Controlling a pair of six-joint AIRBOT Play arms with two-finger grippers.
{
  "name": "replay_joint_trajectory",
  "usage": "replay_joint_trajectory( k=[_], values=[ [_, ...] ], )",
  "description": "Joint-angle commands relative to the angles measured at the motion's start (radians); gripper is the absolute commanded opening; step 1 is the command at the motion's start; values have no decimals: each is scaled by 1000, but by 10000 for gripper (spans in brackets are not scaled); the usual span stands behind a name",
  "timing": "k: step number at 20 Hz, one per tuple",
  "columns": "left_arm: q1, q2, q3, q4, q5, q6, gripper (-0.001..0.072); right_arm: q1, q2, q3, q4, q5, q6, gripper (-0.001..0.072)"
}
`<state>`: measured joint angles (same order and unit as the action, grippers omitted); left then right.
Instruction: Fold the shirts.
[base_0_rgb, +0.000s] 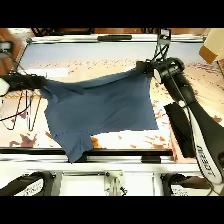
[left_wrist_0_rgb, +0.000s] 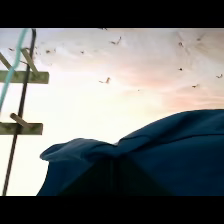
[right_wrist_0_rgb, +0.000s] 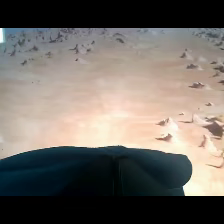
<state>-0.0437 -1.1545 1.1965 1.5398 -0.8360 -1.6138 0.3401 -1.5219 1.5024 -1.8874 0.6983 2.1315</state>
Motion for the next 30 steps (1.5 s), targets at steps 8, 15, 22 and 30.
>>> replay_joint_trajectory(
  k=[8,15,22,30],
  values=[
    [33,-227,51,-265,-246,-107,639,-38,-68,1,257,240,-182,535],
    [275,-132,19,-282,-809,186,667,-310,91,-6,357,806,-516,674],
    [549,147,-597,-483,-568,414,661,-451,207,-252,589,847,-732,507],
    [498,94,-712,-557,-269,421,571,-449,206,-296,630,778,-734,508]
  ],
)
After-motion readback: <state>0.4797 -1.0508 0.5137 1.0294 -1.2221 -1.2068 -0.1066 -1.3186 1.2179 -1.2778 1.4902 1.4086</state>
